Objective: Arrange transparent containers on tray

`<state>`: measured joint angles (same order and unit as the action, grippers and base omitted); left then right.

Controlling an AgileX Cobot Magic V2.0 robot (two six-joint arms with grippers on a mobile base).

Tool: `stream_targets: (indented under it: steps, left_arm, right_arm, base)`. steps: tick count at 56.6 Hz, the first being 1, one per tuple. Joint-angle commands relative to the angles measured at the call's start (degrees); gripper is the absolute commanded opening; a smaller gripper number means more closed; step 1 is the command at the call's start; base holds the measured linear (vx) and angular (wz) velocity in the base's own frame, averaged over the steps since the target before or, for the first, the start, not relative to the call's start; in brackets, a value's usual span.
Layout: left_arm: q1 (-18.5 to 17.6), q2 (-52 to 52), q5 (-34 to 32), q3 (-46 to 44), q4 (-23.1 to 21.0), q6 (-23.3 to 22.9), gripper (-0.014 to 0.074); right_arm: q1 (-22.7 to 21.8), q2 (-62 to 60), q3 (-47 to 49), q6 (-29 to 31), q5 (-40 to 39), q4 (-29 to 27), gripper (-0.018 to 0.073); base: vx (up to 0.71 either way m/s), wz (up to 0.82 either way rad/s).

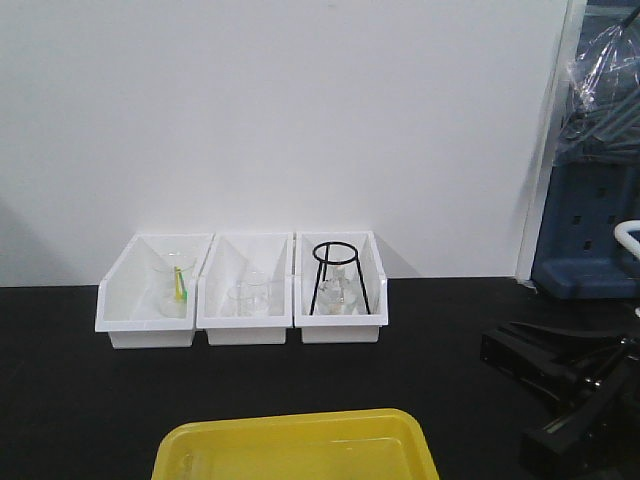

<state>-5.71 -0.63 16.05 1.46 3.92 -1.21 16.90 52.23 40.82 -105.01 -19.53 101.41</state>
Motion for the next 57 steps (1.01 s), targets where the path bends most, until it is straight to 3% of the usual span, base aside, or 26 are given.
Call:
stream_targets:
  steps: [1, 50, 54, 57]
  left_arm:
    - [0.08, -1.29, -4.87, 1.76, 0.05, -0.56, -0.0006]
    - [0.08, -1.29, -4.87, 1.76, 0.05, -0.56, -0.0006]
    - [0.08, -1.29, -4.87, 1.76, 0.05, -0.56, -0.0006]
    - [0.08, -1.29, -4.87, 1.76, 0.05, -0.56, -0.0006]
  right_arm:
    - [-0.32, -0.74, 1.58, 0.69, 1.29, 1.25, -0.0013]
    - [-0.32, -0.63, 1.58, 0.10, 0.62, 0.61, -0.0013]
    - [-0.32, -0.63, 1.58, 1.70, 0.88, -3.38, -0.0013]
    - [-0.32, -0.63, 1.58, 6.79, 1.93, -9.27, -0.0013]
  base:
    - [0.00, 0.00]
    - [0.00, 0.00]
    - [0.00, 0.00]
    - [0.00, 0.00]
